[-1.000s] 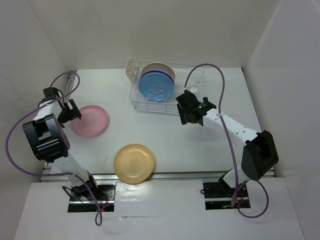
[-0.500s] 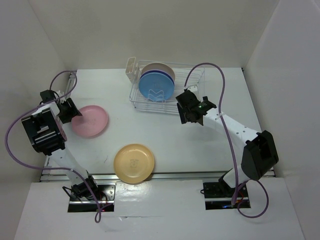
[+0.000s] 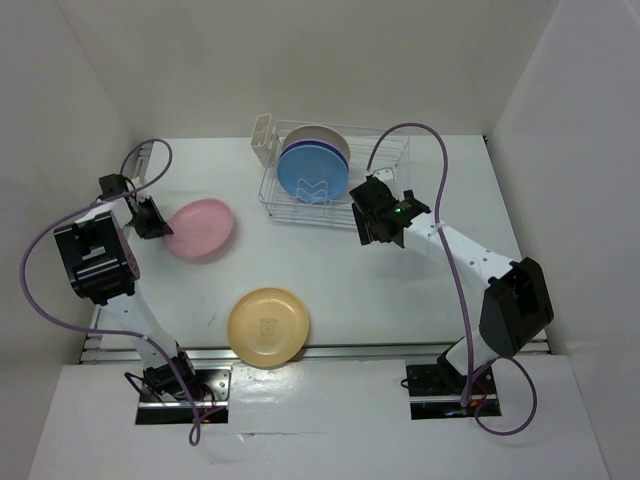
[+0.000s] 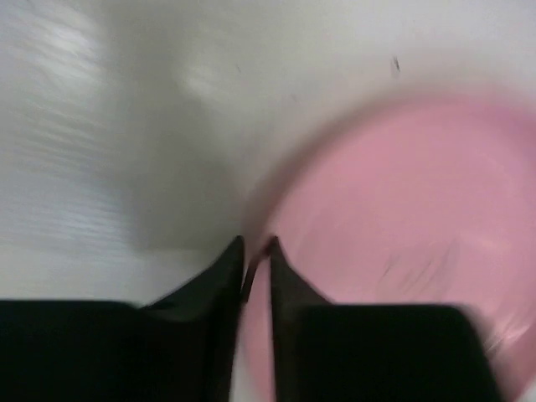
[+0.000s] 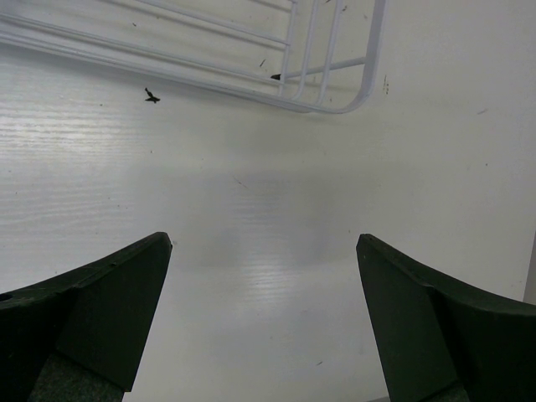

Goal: Load the plates into the dish rack

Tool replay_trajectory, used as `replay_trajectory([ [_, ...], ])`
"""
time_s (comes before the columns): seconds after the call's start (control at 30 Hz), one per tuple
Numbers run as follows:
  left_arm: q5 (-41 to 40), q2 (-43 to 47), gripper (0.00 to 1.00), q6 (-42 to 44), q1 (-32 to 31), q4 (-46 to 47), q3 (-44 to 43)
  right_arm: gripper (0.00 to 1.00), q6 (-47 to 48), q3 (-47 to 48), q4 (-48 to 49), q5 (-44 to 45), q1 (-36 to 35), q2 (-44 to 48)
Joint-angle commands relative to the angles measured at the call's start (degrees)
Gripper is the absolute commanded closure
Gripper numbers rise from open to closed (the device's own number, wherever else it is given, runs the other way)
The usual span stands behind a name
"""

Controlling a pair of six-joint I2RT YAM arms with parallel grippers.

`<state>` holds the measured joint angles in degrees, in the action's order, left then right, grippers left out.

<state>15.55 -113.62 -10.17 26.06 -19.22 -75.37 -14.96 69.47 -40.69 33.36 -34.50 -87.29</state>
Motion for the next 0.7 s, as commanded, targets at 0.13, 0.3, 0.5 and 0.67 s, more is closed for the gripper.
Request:
replay_trajectory([
  [0.13,-1.5,-3.7,1.0,1.6,-1.5,-10.6,2.1,0.0,-0.3,1.5,1.0,0.4,0.0,0.4],
  [0.3,-0.3,-0.4,1.0,2.1,-2.6,-11.1,0.1,0.0,-0.3,1.5,1.5,0.4,0.0,1.0],
  [0.5,2.6,12.8,1.0,2.1,-3.1,-3.6,-3.5,0.0,-0.3,1.5,1.5,0.4,0.0,0.5],
  [0.67,6.3,26.9,1.0,6.3,-6.2,13.8,-1.2,0.0,-0.3,2.1,1.5,-0.1,0.0,-0.2],
])
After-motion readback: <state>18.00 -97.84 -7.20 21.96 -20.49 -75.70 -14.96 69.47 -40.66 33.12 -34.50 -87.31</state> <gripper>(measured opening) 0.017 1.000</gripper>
